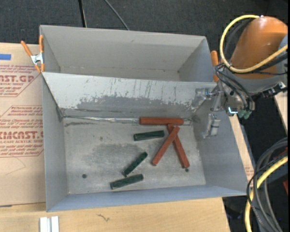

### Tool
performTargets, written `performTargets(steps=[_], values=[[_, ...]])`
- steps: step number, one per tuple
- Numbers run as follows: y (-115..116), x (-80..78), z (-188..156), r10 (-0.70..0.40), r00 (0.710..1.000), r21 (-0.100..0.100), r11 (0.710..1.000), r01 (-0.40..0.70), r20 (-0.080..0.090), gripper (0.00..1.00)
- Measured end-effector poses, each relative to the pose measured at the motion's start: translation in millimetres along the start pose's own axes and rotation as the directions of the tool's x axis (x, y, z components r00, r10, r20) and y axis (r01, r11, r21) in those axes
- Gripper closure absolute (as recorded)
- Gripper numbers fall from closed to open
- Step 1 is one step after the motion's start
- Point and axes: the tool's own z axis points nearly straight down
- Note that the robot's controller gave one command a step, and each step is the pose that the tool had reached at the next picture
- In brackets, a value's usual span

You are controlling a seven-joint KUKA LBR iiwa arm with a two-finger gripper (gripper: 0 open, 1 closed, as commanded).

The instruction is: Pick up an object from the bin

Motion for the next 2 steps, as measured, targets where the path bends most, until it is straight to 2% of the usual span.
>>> performTargets(steps=[1, 2], values=[[100.6, 9.7, 155.2, -0.141, 0.990, -0.001, 0.990, 0.141, 0.001, 0.00], [115.7, 16.4, 121.0, -0.029, 1.000, -0.001, 1.000, 0.029, 0.008, 0.00]])
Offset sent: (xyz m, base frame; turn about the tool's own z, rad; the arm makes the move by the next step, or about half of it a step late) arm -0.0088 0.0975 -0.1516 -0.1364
